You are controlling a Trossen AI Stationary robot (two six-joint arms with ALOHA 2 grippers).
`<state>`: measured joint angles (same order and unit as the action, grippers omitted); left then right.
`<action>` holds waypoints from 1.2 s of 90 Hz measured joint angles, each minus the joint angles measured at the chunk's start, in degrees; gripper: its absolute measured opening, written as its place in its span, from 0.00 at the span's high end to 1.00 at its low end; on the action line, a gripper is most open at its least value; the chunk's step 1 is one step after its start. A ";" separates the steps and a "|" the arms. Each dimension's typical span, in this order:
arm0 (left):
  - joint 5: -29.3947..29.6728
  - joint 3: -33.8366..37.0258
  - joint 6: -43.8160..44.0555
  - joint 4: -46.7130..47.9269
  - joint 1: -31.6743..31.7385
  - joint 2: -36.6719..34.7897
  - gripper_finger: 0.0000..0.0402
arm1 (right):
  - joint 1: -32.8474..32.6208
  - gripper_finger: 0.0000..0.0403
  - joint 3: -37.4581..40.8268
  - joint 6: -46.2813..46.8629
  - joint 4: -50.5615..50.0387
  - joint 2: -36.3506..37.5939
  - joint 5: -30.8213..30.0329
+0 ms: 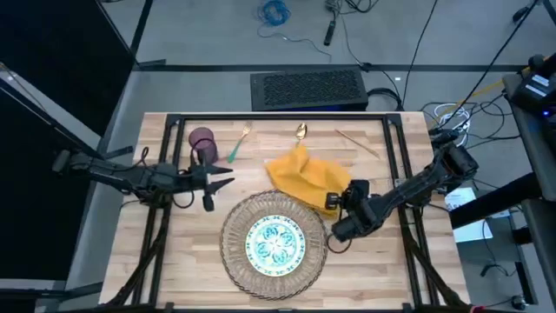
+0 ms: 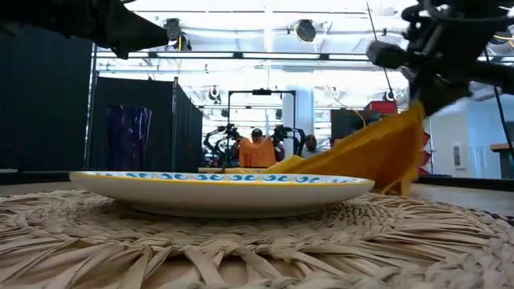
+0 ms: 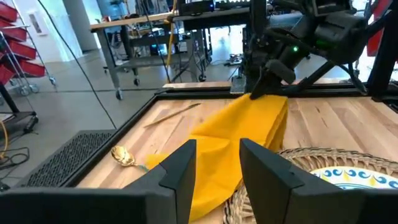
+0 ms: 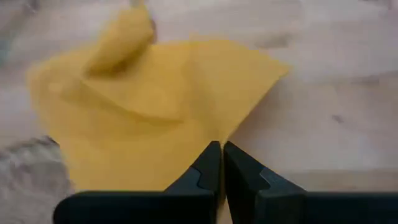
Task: Set table place
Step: Fold the yellow table napkin
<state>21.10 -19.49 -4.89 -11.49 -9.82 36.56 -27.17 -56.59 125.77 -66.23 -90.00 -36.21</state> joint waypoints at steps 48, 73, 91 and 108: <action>0.00 0.00 0.11 -0.03 0.00 0.00 0.73 | -0.31 0.84 5.52 -8.41 2.89 0.00 21.30; 0.07 0.00 0.71 -0.07 0.00 0.00 0.73 | 0.92 0.62 5.50 -13.24 0.67 0.06 20.26; 0.17 0.00 1.62 -0.01 0.00 0.00 0.73 | 4.26 0.54 1.88 -17.42 -5.53 0.22 13.00; 1.34 0.00 2.05 -0.03 0.00 0.00 0.73 | 10.81 0.56 2.95 -22.16 -9.38 0.24 12.24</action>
<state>22.45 -19.49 -2.83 -11.51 -9.82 36.56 -16.37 -53.64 103.61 -75.61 -89.76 -23.97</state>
